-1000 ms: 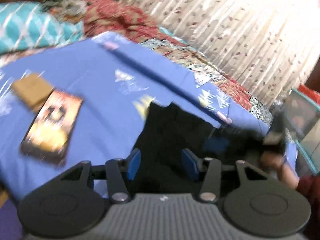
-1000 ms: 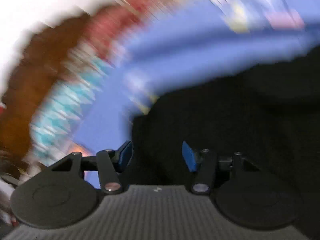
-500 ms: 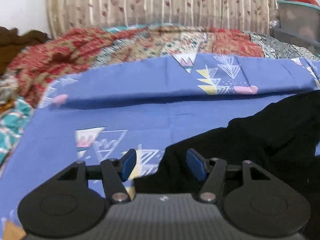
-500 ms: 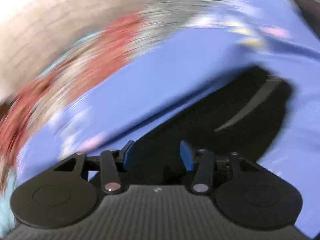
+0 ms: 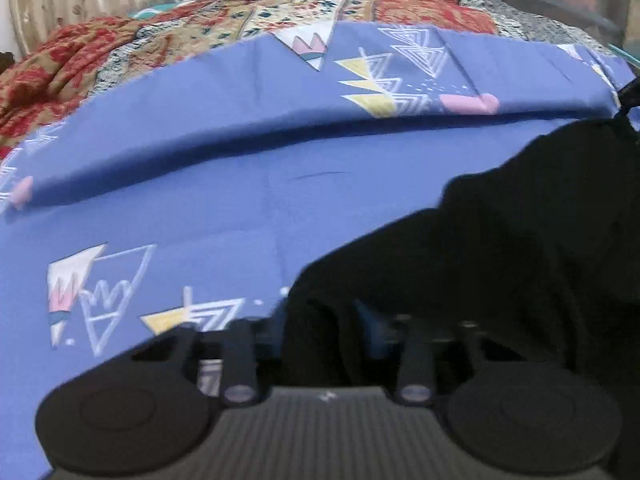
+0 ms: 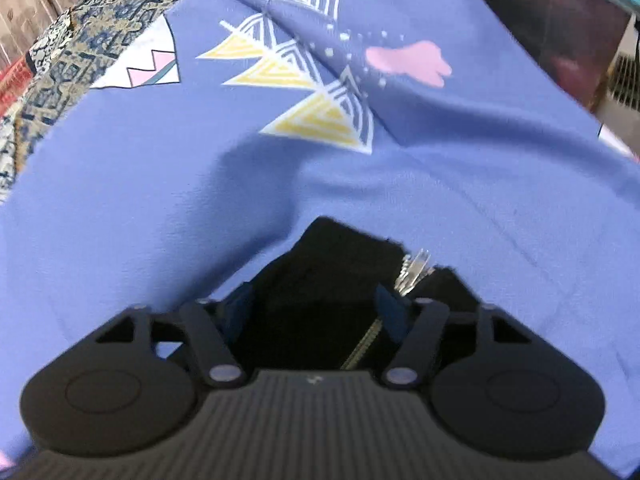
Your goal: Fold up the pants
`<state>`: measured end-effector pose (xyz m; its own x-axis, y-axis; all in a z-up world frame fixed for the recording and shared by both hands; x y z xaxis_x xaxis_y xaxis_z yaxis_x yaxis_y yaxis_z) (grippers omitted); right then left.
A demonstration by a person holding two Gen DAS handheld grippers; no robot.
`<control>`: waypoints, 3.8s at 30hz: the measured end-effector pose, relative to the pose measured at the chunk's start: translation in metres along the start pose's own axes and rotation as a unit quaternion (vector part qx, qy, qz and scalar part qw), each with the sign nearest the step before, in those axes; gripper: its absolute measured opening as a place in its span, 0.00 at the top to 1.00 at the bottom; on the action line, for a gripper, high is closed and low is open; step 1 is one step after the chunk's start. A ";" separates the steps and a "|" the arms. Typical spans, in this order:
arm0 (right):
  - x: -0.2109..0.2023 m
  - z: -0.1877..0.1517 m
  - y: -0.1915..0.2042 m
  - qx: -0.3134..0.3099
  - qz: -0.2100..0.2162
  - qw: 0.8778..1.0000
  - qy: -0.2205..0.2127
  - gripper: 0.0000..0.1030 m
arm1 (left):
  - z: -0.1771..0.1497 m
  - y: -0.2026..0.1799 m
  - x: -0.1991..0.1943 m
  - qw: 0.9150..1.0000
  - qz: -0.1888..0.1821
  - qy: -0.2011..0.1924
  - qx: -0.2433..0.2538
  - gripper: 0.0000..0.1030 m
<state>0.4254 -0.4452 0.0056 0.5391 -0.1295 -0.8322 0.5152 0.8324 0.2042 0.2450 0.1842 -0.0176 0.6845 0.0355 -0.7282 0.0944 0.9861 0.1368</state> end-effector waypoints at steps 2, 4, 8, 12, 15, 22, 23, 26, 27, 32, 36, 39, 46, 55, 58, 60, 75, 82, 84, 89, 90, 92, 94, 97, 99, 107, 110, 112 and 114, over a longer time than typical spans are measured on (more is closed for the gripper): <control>-0.003 0.000 -0.004 -0.018 0.003 1.000 -0.008 0.95 | 0.000 -0.004 -0.002 1.000 0.007 -0.012 0.008 0.84; -0.014 0.001 -0.015 -0.003 0.032 0.999 -0.018 0.97 | 0.001 -0.003 -0.009 1.000 0.013 -0.019 0.001 0.89; -0.059 0.001 -0.039 0.024 0.076 0.995 -0.064 0.97 | 0.005 0.004 -0.043 0.998 0.035 -0.055 -0.014 0.90; -0.122 -0.014 -0.065 0.057 0.118 0.987 -0.095 0.97 | 0.005 0.005 -0.096 0.994 0.045 -0.095 -0.030 0.90; -0.176 -0.033 -0.094 0.066 0.150 0.979 -0.118 0.97 | -0.001 0.000 -0.141 0.991 0.040 -0.126 -0.027 0.90; -0.289 -0.125 -0.185 0.104 0.192 0.962 -0.166 0.97 | -0.048 -0.011 -0.229 0.984 0.023 -0.171 -0.049 0.90; -0.302 -0.144 -0.206 0.115 0.192 0.960 -0.171 0.97 | -0.061 -0.012 -0.243 0.983 0.018 -0.174 -0.058 0.90; -0.321 -0.202 -0.263 0.148 0.169 0.958 -0.175 0.97 | -0.102 -0.018 -0.269 0.984 0.006 -0.163 -0.071 0.90; -0.321 -0.218 -0.283 0.153 0.157 0.960 -0.173 0.96 | -0.115 -0.021 -0.274 0.985 -0.001 -0.154 -0.073 0.89; -0.311 -0.293 -0.365 0.282 0.055 0.944 -0.164 0.59 | -0.178 -0.035 -0.268 0.993 -0.031 -0.059 -0.099 0.80; -0.323 -0.302 -0.366 0.292 0.105 0.929 -0.200 0.59 | -0.187 -0.016 -0.280 0.979 -0.062 -0.057 -0.186 0.62; -0.323 -0.291 -0.349 0.263 0.153 0.929 -0.209 0.59 | -0.181 0.000 -0.281 0.964 -0.070 -0.064 -0.248 0.56; -0.296 -0.264 -0.343 0.130 0.128 0.964 -0.191 0.50 | -0.162 -0.016 -0.268 0.957 -0.055 -0.047 -0.280 0.56; -0.299 -0.244 -0.341 0.046 0.081 0.964 -0.249 0.98 | -0.151 -0.048 -0.246 0.963 -0.024 -0.010 -0.270 0.54; -0.315 -0.231 -0.371 0.063 0.015 0.948 -0.312 0.98 | -0.150 -0.054 -0.244 0.967 -0.015 -0.004 -0.253 0.54; -0.304 -0.224 -0.394 0.084 -0.025 0.954 -0.285 0.97 | -0.152 -0.060 -0.240 0.970 -0.014 0.004 -0.241 0.53; -0.224 -0.224 -0.325 -0.098 0.083 0.984 -0.125 0.67 | -0.155 -0.062 -0.253 0.971 -0.010 0.011 -0.240 0.52; -0.295 -0.214 -0.342 -0.075 0.105 0.953 -0.275 0.68 | -0.145 -0.070 -0.258 0.974 -0.009 0.005 -0.225 0.50; -0.290 -0.208 -0.351 -0.077 0.055 0.952 -0.292 0.68 | -0.143 -0.074 -0.255 0.974 -0.018 0.008 -0.226 0.50; -0.231 -0.200 -0.388 -0.014 0.002 0.984 -0.179 0.59 | -0.148 -0.090 -0.243 0.978 -0.026 0.032 -0.203 0.50; -0.229 -0.201 -0.389 -0.011 0.008 0.985 -0.173 0.53 | -0.149 -0.091 -0.242 0.980 -0.022 0.035 -0.196 0.50; -0.245 -0.205 -0.389 -0.002 0.004 0.976 -0.216 0.41 | -0.148 -0.089 -0.244 0.979 -0.025 0.035 -0.199 0.50; -0.263 -0.207 -0.391 0.027 -0.005 0.962 -0.272 0.39 | -0.144 -0.082 -0.252 0.977 -0.028 0.025 -0.208 0.50; -0.283 -0.205 -0.377 0.043 0.079 0.952 -0.294 0.42 | -0.136 -0.067 -0.267 0.976 -0.021 -0.007 -0.218 0.50; -0.287 -0.205 -0.355 0.021 0.163 0.951 -0.261 0.44 | -0.127 -0.055 -0.273 0.972 -0.018 -0.026 -0.233 0.50; -0.259 -0.256 -0.220 -0.082 0.394 0.915 -0.032 0.47 | -0.105 -0.017 -0.222 0.977 0.044 0.052 -0.204 0.36; -0.257 -0.292 -0.163 -0.128 0.452 0.881 0.061 0.47 | -0.117 -0.015 -0.177 0.972 0.014 0.126 -0.197 0.46; -0.259 -0.317 -0.121 -0.171 0.469 0.860 0.106 0.59 | -0.123 -0.019 -0.157 0.968 0.015 0.155 -0.197 0.71; -0.262 -0.337 -0.078 -0.220 0.474 0.841 0.141 0.69 | -0.111 -0.028 -0.170 0.976 0.008 0.102 -0.190 0.92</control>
<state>0.0192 -0.2946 0.0337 0.3574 0.7858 -0.5048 -0.3867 0.6165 0.6858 0.0454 0.1688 0.0276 0.5211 0.0447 -0.8524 -0.2175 0.9726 -0.0820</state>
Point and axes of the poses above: each gripper's, at about its wrist camera, not at the fingertips, and x roughly the way its jaws point, y to its left, z to its top, the point moved 2 cm from there along x, roughly the way its jaws point, and after that the axes turned 6 degrees about z, right-handed, at the moved point
